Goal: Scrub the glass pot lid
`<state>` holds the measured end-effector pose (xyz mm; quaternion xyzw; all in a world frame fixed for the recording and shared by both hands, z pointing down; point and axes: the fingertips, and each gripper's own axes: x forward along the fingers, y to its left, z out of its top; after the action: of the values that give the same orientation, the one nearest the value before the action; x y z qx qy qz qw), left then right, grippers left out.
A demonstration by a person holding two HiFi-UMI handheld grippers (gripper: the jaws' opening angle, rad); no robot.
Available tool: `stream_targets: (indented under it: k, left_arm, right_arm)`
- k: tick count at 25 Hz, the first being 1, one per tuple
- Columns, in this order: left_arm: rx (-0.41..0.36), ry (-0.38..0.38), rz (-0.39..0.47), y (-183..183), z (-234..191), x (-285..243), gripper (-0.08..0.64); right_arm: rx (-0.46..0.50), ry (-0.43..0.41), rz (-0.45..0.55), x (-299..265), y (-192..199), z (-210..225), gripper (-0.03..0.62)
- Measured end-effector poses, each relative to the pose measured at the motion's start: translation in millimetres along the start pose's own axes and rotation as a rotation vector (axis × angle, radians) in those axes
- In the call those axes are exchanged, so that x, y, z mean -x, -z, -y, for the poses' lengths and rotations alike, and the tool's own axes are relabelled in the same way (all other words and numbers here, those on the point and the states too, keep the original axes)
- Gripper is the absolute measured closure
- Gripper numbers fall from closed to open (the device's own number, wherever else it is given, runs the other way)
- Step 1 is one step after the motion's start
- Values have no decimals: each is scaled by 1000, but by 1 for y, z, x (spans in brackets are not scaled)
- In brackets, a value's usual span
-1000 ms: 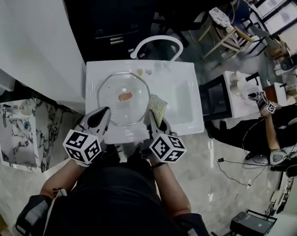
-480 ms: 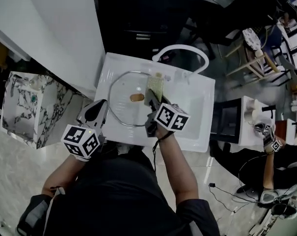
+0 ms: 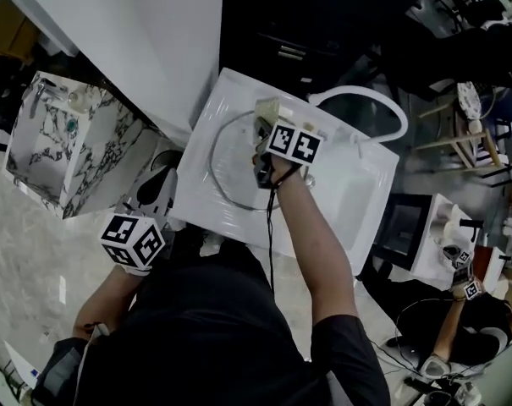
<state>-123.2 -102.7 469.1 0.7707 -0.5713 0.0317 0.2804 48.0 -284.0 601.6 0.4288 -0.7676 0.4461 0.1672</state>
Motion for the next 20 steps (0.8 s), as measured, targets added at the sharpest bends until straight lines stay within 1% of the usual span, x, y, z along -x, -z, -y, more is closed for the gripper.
stream_targets:
  k: [3, 6, 10, 13, 15, 20]
  left_arm:
    - [17, -15, -2, 3, -8, 2, 560]
    - [7, 1, -2, 1, -4, 0, 560]
    - [-3, 16, -6, -1, -2, -3, 560]
    - [-8, 20, -12, 0, -1, -4, 560]
    - [-13, 25, -16, 0, -1, -6, 560]
    - [-29, 41, -27, -1, 9, -13, 560]
  right_arm:
    - [24, 8, -93, -24, 9, 1, 526]
    - [75, -4, -206, -39, 23, -2, 526]
    - [166, 26, -286, -47, 30, 3, 526]
    - [214, 17, -352, -48, 38, 7, 526]
    - [227, 11, -368, -47, 40, 11, 526]
    - [198, 1, -342, -39, 35, 20, 526]
